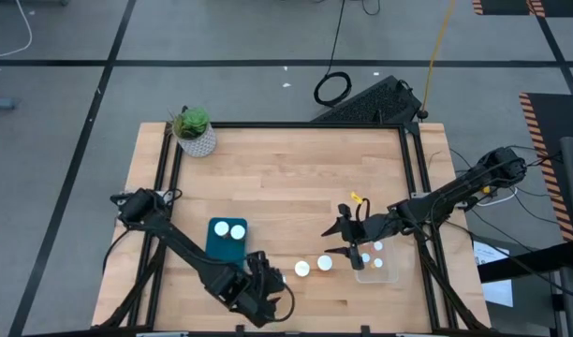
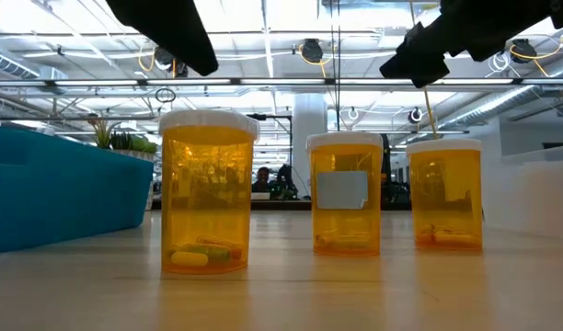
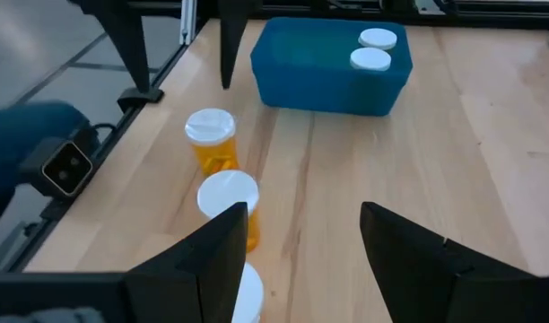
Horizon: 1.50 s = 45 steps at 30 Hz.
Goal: Pick and place medicine bottles into bin by pill shape (circle, oval)
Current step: Put the orange bottled capsule into the blue bin
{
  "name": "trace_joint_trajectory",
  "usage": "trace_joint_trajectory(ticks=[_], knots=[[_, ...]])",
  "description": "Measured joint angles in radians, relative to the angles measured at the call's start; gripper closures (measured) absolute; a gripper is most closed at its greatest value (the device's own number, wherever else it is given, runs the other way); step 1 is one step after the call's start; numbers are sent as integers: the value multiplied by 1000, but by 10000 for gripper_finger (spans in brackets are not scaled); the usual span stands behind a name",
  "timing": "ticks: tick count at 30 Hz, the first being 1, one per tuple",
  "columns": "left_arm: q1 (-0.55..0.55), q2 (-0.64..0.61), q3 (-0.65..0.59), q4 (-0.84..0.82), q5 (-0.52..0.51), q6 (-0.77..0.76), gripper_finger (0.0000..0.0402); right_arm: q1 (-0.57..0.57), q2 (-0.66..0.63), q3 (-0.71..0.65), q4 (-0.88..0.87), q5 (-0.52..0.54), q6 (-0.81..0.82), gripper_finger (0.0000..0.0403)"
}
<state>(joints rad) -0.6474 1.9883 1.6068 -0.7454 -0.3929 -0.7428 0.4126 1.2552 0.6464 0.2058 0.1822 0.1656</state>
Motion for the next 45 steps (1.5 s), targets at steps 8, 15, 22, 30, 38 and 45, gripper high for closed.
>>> trace_joint_trajectory(ticks=[8,15,22,30,38,45], knots=[[40,5,0,-2,53,21,45,0,0,0,0,-2,-46,191],[37,23,0,1,55,37,44,-18,0,0,8,-1,-77,191],[25,52,0,14,49,53,44,-33,0,0,3,0,-80,191],[8,71,-1,20,29,39,44,-33,0,0,7,0,-65,191],[10,76,-1,15,10,42,71,-33,0,0,5,0,-67,191],[13,89,-2,2,3,63,115,-33,0,0,2,0,-69,191]])
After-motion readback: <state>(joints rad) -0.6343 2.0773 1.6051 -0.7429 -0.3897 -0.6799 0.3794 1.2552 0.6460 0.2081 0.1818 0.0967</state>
